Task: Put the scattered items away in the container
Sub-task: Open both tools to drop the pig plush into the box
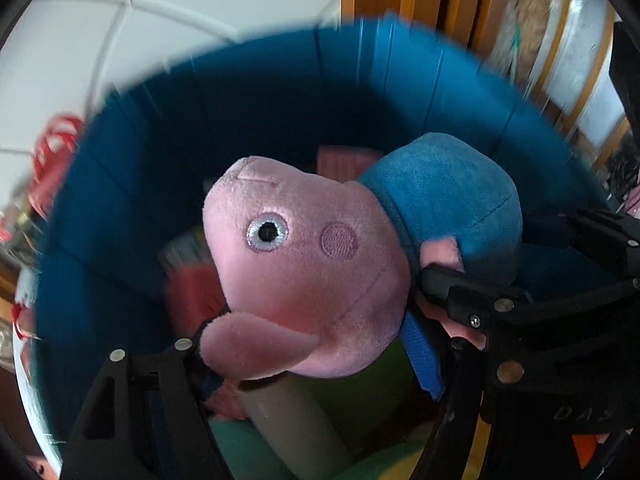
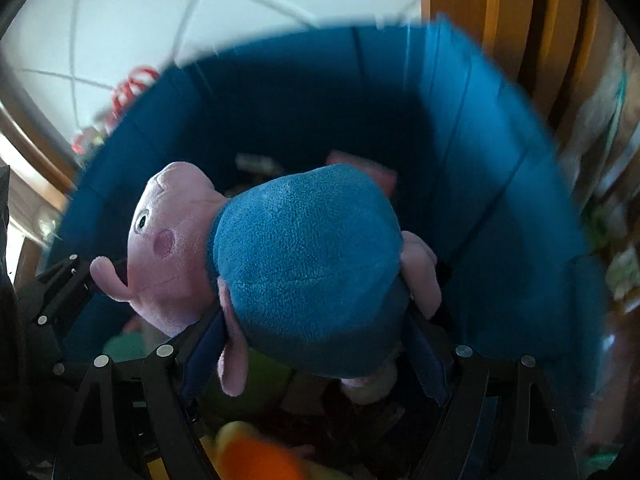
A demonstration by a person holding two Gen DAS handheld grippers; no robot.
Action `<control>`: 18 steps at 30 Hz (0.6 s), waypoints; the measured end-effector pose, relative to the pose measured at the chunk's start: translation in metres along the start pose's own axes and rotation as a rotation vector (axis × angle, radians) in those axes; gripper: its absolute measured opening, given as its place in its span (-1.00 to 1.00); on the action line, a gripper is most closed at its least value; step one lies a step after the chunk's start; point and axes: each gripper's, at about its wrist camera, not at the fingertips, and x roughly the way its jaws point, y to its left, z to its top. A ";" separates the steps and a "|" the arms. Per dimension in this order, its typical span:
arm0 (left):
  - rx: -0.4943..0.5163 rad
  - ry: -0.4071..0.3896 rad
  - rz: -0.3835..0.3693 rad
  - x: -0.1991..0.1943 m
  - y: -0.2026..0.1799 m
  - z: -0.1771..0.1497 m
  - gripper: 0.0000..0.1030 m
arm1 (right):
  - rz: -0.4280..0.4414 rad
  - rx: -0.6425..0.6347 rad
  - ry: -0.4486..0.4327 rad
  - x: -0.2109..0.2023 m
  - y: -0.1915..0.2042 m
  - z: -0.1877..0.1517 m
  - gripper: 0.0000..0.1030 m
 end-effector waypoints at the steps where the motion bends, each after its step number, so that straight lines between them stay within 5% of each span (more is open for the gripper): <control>1: 0.002 0.025 0.005 0.006 -0.001 -0.002 0.43 | 0.007 0.005 0.026 0.008 -0.002 -0.002 0.59; 8: -0.009 0.106 0.013 0.019 -0.001 -0.007 0.51 | -0.003 0.006 0.110 0.026 -0.008 0.001 0.69; 18: -0.013 0.010 0.048 -0.035 0.002 -0.023 0.51 | -0.017 -0.005 0.027 -0.017 0.010 -0.006 0.77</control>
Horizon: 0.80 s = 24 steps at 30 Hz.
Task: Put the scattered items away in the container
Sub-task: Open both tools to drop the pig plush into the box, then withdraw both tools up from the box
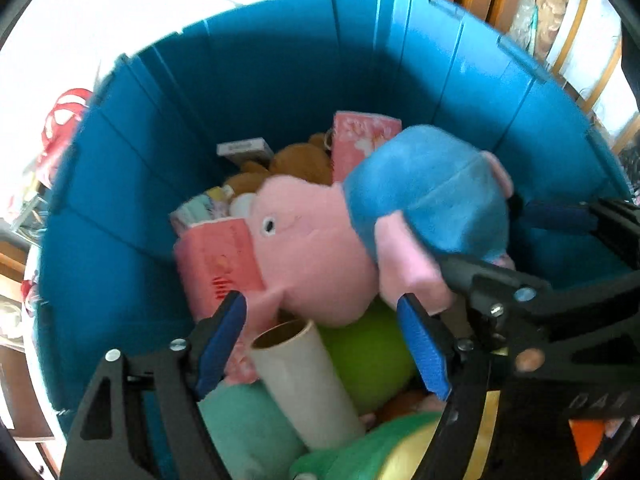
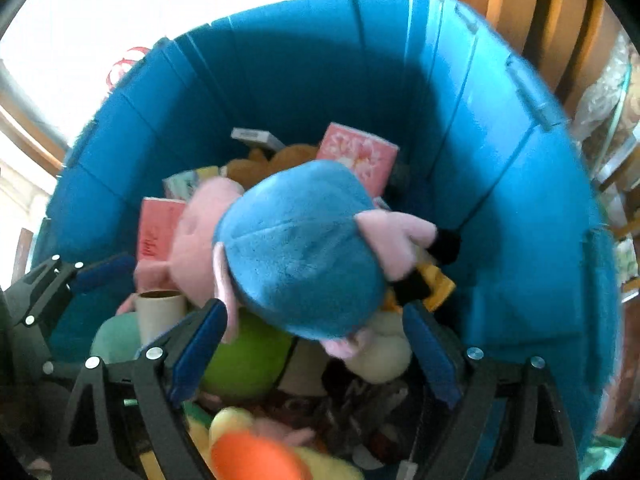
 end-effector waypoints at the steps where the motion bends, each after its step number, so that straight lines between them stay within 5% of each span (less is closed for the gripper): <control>1: 0.002 -0.014 0.000 -0.007 0.001 -0.003 0.51 | 0.003 0.000 -0.016 -0.008 0.001 -0.002 0.79; 5: -0.014 -0.070 -0.014 -0.043 0.018 -0.017 0.51 | -0.018 -0.034 -0.091 -0.047 0.011 -0.017 0.99; 12: -0.038 -0.226 -0.040 -0.116 0.038 -0.047 0.73 | -0.019 -0.015 -0.210 -0.107 0.032 -0.059 0.99; 17: -0.059 -0.368 -0.053 -0.163 0.058 -0.094 1.00 | -0.105 0.001 -0.324 -0.151 0.057 -0.101 0.99; 24: -0.054 -0.471 -0.086 -0.204 0.077 -0.163 1.00 | -0.178 -0.009 -0.435 -0.184 0.110 -0.166 0.99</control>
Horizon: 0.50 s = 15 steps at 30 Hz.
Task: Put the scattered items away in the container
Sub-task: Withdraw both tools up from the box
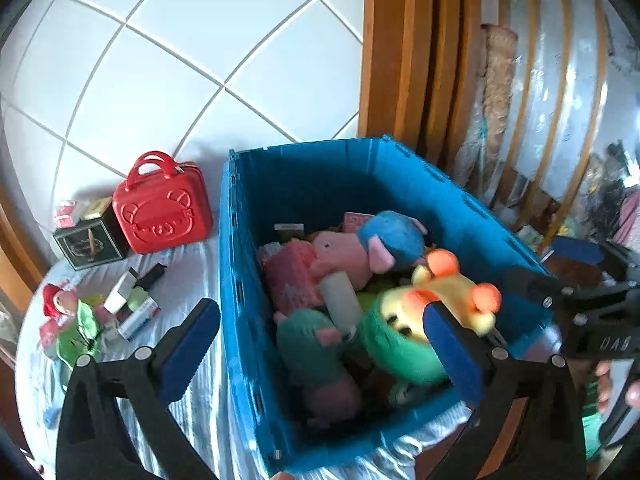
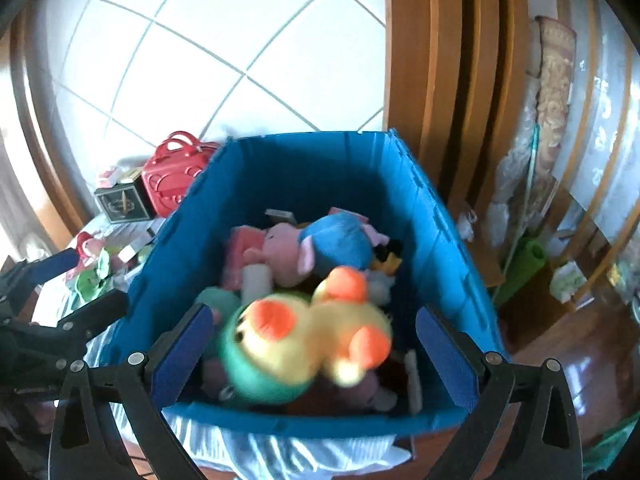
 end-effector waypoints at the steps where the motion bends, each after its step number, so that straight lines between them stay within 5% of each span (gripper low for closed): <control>1: 0.006 -0.010 -0.009 -0.006 0.001 -0.007 1.00 | -0.016 -0.009 -0.009 -0.005 0.006 -0.005 0.99; 5: 0.020 -0.028 0.030 -0.025 0.000 -0.027 1.00 | -0.084 -0.009 -0.060 -0.024 0.028 -0.033 0.99; 15: -0.042 -0.028 0.037 -0.052 0.015 -0.058 1.00 | -0.024 0.073 -0.080 -0.045 0.044 -0.076 0.99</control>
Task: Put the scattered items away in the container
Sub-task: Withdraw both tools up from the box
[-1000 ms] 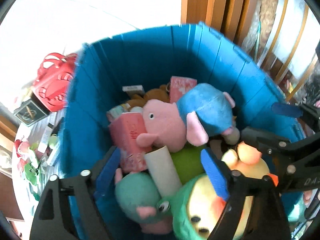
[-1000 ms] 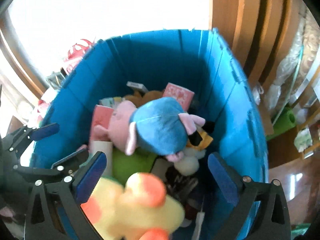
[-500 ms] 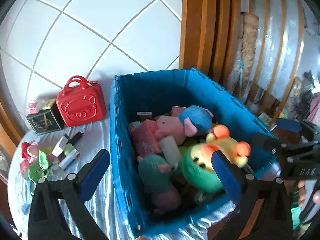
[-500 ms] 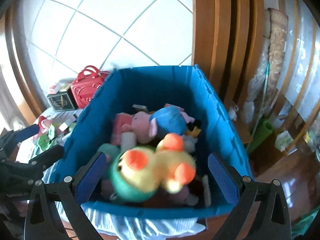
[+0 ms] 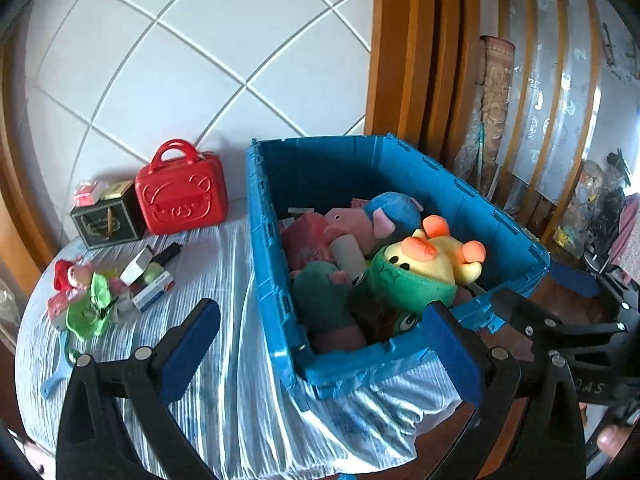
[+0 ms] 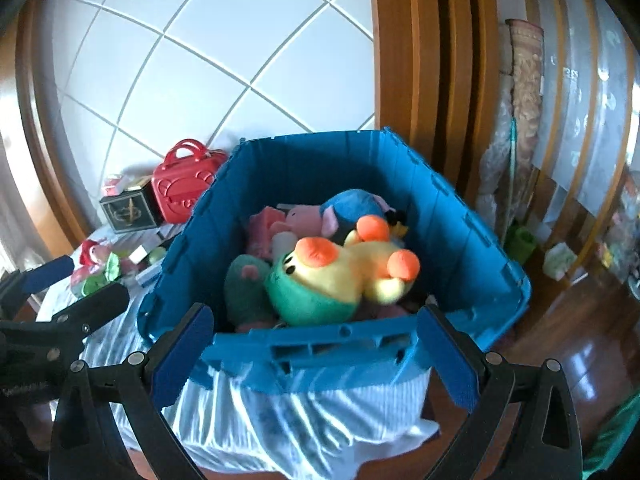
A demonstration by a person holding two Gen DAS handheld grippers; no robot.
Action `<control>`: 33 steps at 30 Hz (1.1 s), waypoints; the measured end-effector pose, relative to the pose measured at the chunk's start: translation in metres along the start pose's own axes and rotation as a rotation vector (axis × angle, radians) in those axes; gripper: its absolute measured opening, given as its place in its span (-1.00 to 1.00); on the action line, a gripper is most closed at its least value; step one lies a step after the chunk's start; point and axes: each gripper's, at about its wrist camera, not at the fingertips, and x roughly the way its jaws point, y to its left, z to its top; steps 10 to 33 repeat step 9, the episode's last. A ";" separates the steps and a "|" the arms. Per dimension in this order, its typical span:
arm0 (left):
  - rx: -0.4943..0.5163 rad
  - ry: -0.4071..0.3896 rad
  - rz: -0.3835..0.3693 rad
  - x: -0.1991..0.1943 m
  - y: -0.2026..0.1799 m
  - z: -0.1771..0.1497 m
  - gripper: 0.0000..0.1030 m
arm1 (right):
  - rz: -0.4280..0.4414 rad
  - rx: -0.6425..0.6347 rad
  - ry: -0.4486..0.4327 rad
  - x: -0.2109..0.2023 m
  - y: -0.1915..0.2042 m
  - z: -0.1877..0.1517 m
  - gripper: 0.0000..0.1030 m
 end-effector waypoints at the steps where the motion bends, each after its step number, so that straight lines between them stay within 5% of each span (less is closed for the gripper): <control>1: -0.001 -0.001 0.001 -0.001 0.001 -0.002 1.00 | -0.002 0.001 -0.002 -0.002 0.002 -0.002 0.99; 33: 0.002 -0.026 -0.003 -0.008 0.001 -0.007 1.00 | 0.015 0.018 0.005 -0.004 0.001 -0.008 0.99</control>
